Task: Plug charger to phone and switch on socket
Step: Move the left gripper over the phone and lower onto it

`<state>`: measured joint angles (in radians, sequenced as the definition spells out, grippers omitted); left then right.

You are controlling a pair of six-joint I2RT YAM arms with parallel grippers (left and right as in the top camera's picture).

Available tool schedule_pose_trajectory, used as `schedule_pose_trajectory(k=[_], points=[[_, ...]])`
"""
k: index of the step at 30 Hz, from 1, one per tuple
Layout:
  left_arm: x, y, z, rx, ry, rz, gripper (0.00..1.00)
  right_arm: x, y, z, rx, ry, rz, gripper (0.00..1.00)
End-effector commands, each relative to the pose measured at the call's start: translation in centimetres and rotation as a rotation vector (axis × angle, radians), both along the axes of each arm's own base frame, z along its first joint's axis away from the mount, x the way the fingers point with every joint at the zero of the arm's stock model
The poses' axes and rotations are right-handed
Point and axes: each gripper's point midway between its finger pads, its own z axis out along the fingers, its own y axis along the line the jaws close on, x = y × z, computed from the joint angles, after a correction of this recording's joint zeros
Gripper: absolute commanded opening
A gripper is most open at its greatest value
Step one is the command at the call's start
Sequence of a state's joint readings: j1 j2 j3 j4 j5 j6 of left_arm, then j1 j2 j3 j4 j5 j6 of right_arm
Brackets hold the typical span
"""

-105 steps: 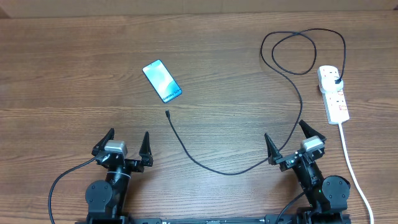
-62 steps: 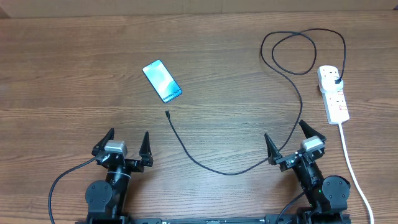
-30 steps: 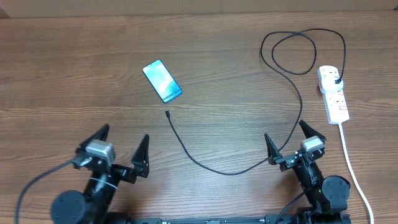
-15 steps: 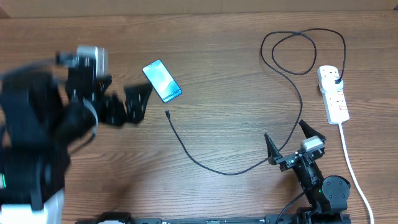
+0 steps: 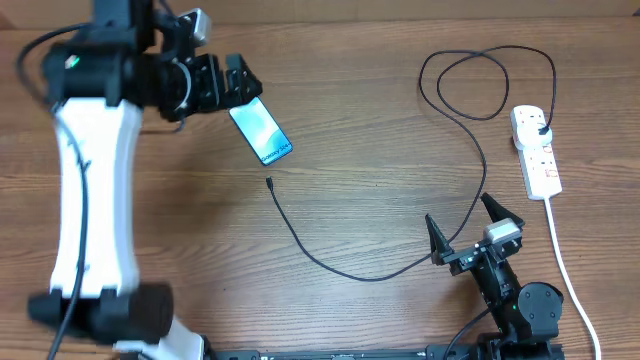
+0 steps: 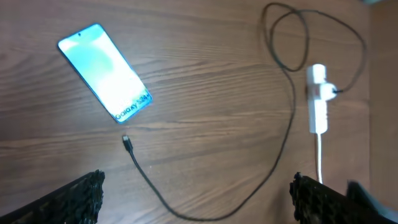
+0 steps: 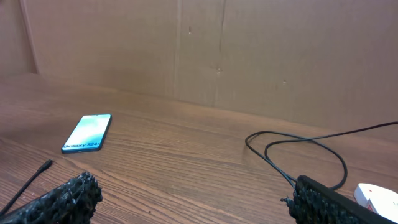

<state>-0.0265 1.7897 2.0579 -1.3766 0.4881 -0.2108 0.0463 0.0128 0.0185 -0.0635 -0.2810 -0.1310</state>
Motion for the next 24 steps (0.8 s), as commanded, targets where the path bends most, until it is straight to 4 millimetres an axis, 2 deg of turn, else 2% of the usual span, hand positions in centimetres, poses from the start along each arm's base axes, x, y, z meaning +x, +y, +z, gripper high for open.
schedule_pose_trajectory(k=[1,3,8,12,14,17,18,21,24], points=[[2.0,-0.7,-3.3,-0.029,0.092,0.000,1.00,0.1,-0.2,-0.2,0.003,-0.003,-0.012,1.00],[3.1,-0.8,-6.0,-0.030,0.153,0.007,1.00,0.1,-0.2,-0.2,0.002,-0.003,-0.012,1.00],[4.0,-1.7,-11.8,-0.036,0.326,0.043,0.71,0.1,-0.2,-0.2,0.002,-0.003,-0.012,1.00],[4.1,-1.8,-17.4,0.120,0.444,0.104,0.79,0.1,-0.2,-0.2,0.002,-0.003,-0.012,1.00],[4.0,-1.8,-19.7,0.205,0.480,0.123,0.85,0.1,-0.2,-0.2,0.002,-0.003,-0.012,1.00],[4.0,-2.8,-22.7,0.272,0.510,0.099,0.95,0.1,-0.2,-0.2,0.003,-0.003,-0.012,1.00],[4.0,-3.1,-23.4,0.284,0.513,0.092,0.99,0.1,-0.2,-0.2,0.003,-0.003,-0.012,1.00],[4.7,-3.3,-25.0,0.336,0.496,0.100,1.00,0.1,-0.2,-0.2,0.002,-0.003,-0.012,1.00],[5.4,-2.6,-25.0,0.376,0.464,0.137,1.00,0.1,-0.2,-0.2,0.002,-0.003,-0.012,1.00]])
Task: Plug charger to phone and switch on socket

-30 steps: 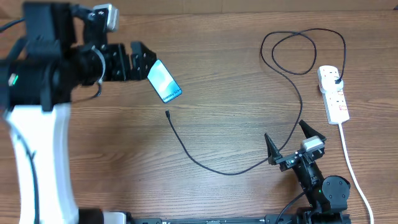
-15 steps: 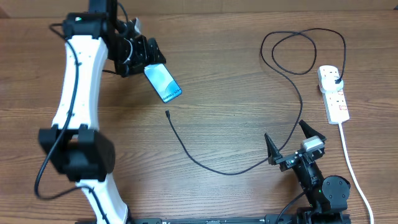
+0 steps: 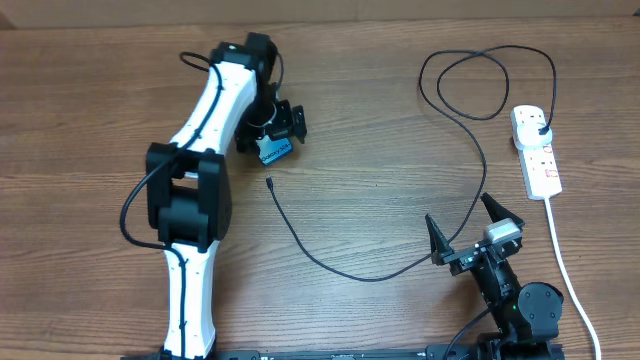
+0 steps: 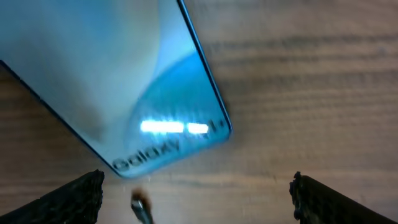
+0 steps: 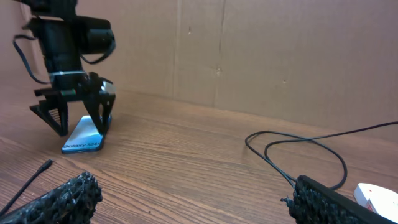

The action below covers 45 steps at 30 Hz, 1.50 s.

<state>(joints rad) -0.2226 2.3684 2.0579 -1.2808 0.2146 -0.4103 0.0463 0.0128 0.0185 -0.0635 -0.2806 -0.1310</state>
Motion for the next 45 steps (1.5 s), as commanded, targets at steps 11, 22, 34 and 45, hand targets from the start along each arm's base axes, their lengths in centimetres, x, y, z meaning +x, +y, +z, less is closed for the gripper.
schedule_pose_trajectory(k=[11,22,34,45], points=[[4.5,3.3,0.3,0.198,-0.191,0.078,1.00,0.1,-0.2,-0.2,0.003,-0.003,-0.012,1.00],[4.9,3.7,-0.5,0.225,-0.206,0.183,1.00,0.1,-0.2,-0.2,0.003,-0.003,-0.012,1.00],[3.7,3.9,-3.4,0.235,-0.174,0.192,1.00,0.1,-0.2,-0.2,0.003,-0.003,-0.012,1.00],[1.8,3.9,-5.1,0.243,-0.110,0.192,0.95,0.1,-0.2,-0.2,0.002,-0.003,-0.012,1.00]])
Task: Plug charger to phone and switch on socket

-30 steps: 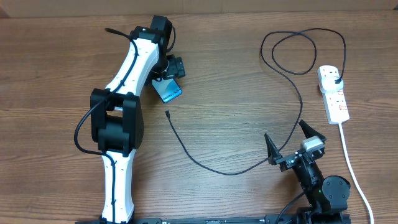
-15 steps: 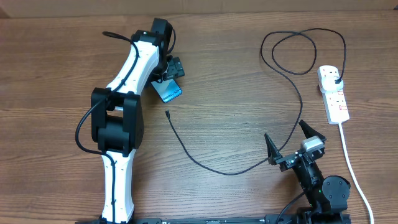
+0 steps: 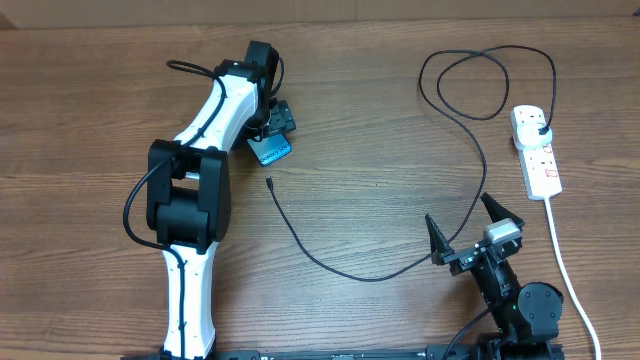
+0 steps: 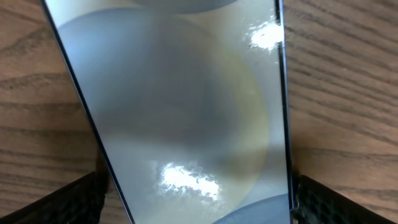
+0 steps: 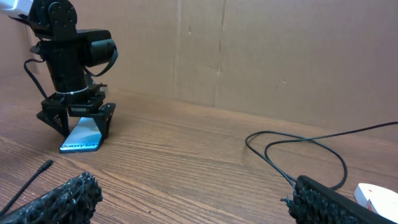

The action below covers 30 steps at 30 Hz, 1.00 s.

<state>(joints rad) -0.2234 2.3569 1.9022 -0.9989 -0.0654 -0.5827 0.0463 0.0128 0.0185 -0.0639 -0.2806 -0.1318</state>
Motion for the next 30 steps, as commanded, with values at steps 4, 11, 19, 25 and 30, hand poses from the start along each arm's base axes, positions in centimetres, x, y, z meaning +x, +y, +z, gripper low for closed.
schedule_pose_trajectory(k=[4,11,19,25,30], points=[[-3.1,-0.7,-1.6,-0.034,0.124,0.000,0.93,0.1,-0.2,-0.2,0.003,-0.004,-0.012,1.00],[-6.3,-2.4,-1.3,-0.146,0.261,-0.124,0.85,0.1,-0.2,-0.2,0.003,-0.004,-0.012,1.00],[-9.6,-1.6,-0.7,-0.121,0.397,-0.116,0.90,0.1,-0.2,-0.2,0.003,-0.004,-0.012,1.00],[-8.6,-0.8,-1.0,-0.089,0.359,-0.127,1.00,0.1,-0.2,-0.2,0.003,-0.004,-0.012,1.00],[-5.2,0.8,-1.5,-0.038,0.227,-0.118,1.00,0.1,-0.2,-0.2,0.003,-0.003,-0.012,1.00]])
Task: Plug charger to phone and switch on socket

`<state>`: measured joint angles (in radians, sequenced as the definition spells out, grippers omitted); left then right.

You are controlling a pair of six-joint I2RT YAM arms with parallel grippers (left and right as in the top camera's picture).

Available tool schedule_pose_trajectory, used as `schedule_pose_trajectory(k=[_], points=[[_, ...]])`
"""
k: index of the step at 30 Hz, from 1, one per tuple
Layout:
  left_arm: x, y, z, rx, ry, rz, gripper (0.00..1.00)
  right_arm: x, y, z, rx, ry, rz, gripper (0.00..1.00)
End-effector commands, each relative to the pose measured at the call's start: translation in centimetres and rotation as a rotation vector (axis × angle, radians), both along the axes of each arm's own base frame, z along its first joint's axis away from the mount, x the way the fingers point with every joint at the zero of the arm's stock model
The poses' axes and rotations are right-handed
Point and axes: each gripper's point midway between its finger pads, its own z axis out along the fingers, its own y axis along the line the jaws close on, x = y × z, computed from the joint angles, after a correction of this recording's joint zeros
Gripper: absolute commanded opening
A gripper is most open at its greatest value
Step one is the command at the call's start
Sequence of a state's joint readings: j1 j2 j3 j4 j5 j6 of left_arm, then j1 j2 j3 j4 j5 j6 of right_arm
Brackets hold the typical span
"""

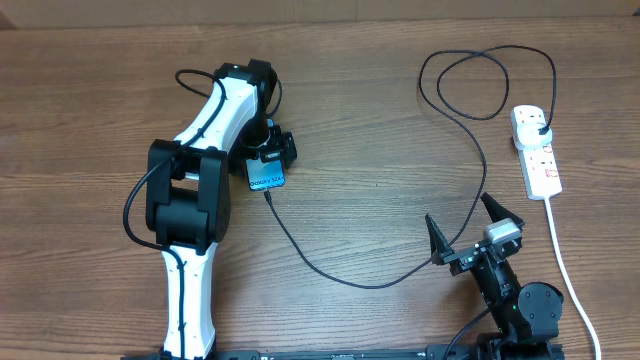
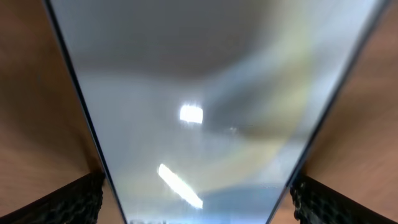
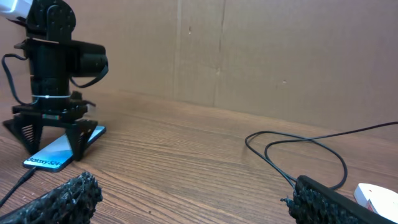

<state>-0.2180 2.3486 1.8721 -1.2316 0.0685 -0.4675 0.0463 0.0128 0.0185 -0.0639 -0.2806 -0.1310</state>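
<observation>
The phone (image 1: pixel 266 177), screen up and lit blue, lies lengthwise between the fingers of my left gripper (image 1: pixel 268 154). It fills the left wrist view (image 2: pixel 199 93), and both black fingers (image 2: pixel 93 196) stand wide apart at its edges. The black charger cable's tip (image 1: pixel 268 196) meets the phone's near end; whether it sits in the port cannot be told. The cable (image 1: pixel 370 283) runs across the table to a plug in the white power strip (image 1: pixel 538 160). My right gripper (image 1: pixel 468 238) is open and holds nothing.
The cable makes a loose loop (image 1: pixel 487 80) at the back right, beside the power strip. The strip's white lead (image 1: pixel 570 280) runs toward the front edge past my right arm. A cardboard wall (image 3: pixel 249 50) closes off the far side.
The phone has shifted toward the front of the table and turned straight, its near end now at the cable tip. My left gripper moved with it. The right arm has not moved.
My left gripper was first up high beside the phone, which lay slanted and apart from the cable tip. It was then low over the phone, then straddling it. Now the phone lies straight against the cable tip. The right arm stayed put throughout.
</observation>
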Motion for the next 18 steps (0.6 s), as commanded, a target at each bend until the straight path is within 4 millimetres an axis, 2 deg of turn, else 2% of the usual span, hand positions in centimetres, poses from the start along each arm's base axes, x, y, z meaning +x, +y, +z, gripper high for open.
schedule_pose_trajectory(k=[1,5,9,13,18], points=[[2.1,1.4,-1.2,0.030,-0.073,-0.008,0.99,0.1,-0.2,-0.2,0.002,-0.004,-0.012,1.00],[3.4,1.4,-1.3,0.012,-0.122,0.002,1.00,0.1,-0.2,-0.2,0.003,-0.004,-0.012,1.00],[3.1,1.3,-1.3,0.013,-0.111,-0.001,1.00,0.1,-0.2,-0.2,0.002,-0.004,-0.012,1.00],[3.0,0.1,-1.2,-0.059,-0.112,-0.109,1.00,0.1,-0.2,-0.2,0.002,-0.004,-0.012,1.00],[2.8,-0.3,-1.2,-0.063,-0.105,-0.108,1.00,0.1,-0.2,-0.2,0.002,-0.004,-0.012,1.00]])
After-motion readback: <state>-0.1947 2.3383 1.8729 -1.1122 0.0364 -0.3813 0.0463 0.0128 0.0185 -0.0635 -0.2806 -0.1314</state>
